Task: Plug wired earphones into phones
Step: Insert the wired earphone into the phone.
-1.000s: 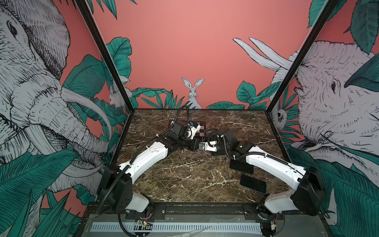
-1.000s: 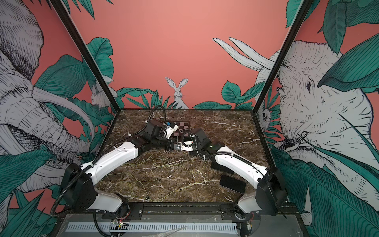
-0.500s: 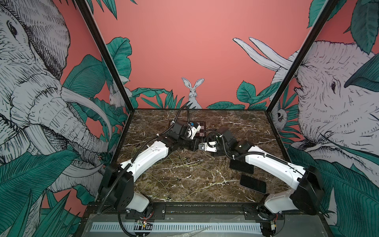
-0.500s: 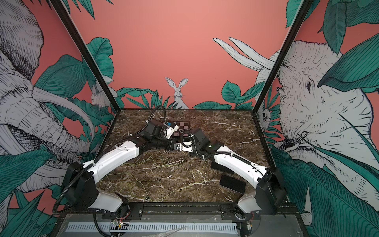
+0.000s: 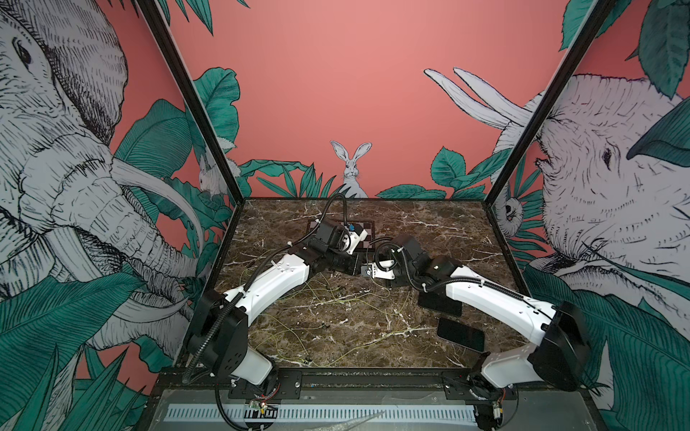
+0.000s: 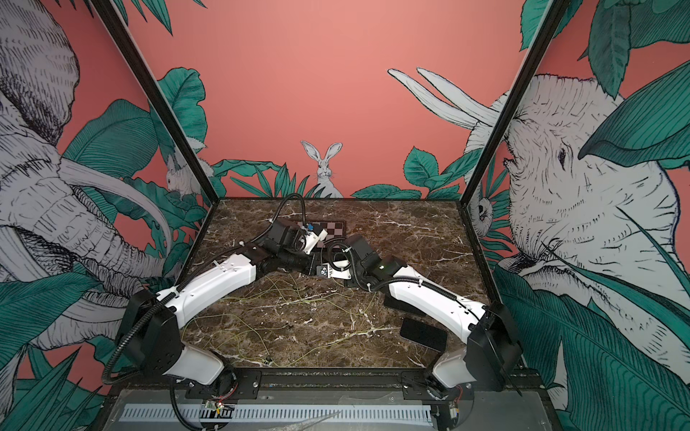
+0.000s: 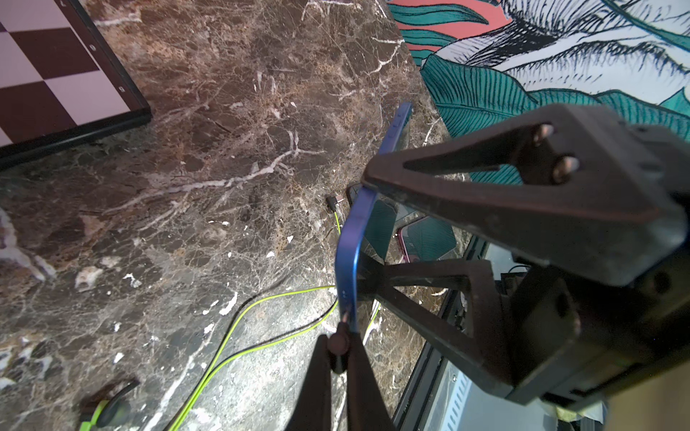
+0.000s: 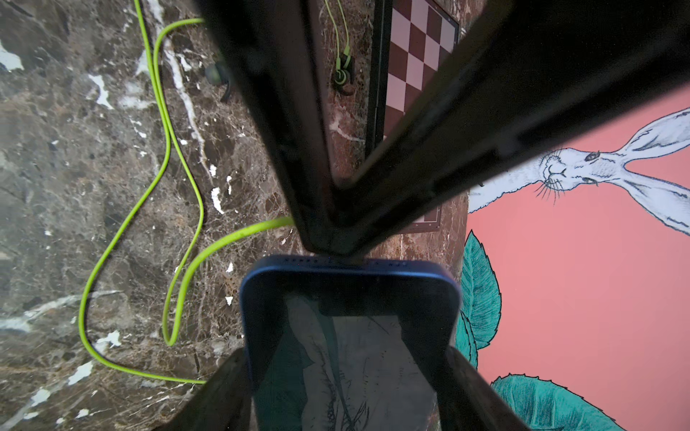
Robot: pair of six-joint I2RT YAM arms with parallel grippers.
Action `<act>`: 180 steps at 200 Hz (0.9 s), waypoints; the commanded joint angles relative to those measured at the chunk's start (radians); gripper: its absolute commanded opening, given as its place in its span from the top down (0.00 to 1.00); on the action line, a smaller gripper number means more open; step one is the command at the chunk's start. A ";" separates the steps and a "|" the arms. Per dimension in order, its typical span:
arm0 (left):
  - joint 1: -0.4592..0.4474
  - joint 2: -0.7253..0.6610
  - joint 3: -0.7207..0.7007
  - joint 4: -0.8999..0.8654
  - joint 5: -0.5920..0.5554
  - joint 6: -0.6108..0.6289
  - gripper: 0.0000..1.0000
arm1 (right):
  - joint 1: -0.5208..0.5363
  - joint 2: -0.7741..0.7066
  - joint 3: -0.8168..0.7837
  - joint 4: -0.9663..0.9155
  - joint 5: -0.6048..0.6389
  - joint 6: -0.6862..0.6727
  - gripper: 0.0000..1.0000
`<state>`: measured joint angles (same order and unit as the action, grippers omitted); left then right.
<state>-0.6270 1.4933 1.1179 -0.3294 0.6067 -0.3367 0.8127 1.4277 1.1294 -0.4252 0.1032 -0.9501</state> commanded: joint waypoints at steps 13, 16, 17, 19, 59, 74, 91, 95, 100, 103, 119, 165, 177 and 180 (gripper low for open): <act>-0.018 0.012 0.020 0.053 0.080 0.019 1.00 | 0.063 -0.046 0.027 0.210 -0.184 0.009 0.44; -0.018 0.011 0.019 0.053 0.083 0.020 1.00 | 0.063 -0.049 0.025 0.214 -0.185 0.010 0.44; -0.018 0.010 0.019 0.052 0.083 0.021 1.00 | 0.063 -0.050 0.024 0.215 -0.186 0.011 0.44; -0.018 0.010 0.019 0.052 0.085 0.022 1.00 | 0.063 -0.052 0.023 0.216 -0.187 0.012 0.44; -0.018 0.019 0.029 0.030 0.073 0.045 1.00 | 0.063 -0.069 0.018 0.203 -0.178 0.020 0.44; -0.019 0.017 0.040 0.015 0.078 0.066 1.00 | 0.063 -0.061 0.025 0.181 -0.132 0.012 0.44; -0.017 -0.006 0.044 0.002 0.067 0.106 1.00 | 0.054 -0.055 0.024 0.155 -0.066 0.008 0.45; -0.017 -0.014 0.045 0.001 0.058 0.116 1.00 | 0.049 -0.055 0.025 0.144 -0.058 0.007 0.45; -0.017 -0.024 0.042 0.001 0.048 0.125 0.96 | 0.043 -0.053 0.026 0.128 -0.051 0.005 0.45; -0.016 -0.031 0.041 0.002 0.043 0.131 0.95 | 0.039 -0.053 0.026 0.117 -0.048 0.003 0.45; -0.010 -0.065 0.026 0.012 0.009 0.147 0.82 | 0.022 -0.054 0.022 0.074 -0.024 -0.007 0.45; 0.039 -0.095 0.005 0.027 -0.050 0.143 0.56 | -0.056 -0.082 -0.011 0.046 -0.030 0.032 0.45; 0.043 -0.089 0.007 0.024 -0.038 0.143 0.52 | -0.074 -0.078 -0.014 0.038 -0.031 0.033 0.44; 0.043 -0.088 0.009 0.022 -0.038 0.144 0.52 | -0.079 -0.077 -0.015 0.036 -0.031 0.035 0.44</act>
<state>-0.5980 1.4261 1.1297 -0.3183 0.5743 -0.2089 0.7692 1.3830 1.1175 -0.4252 0.0845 -0.9321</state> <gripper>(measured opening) 0.461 0.708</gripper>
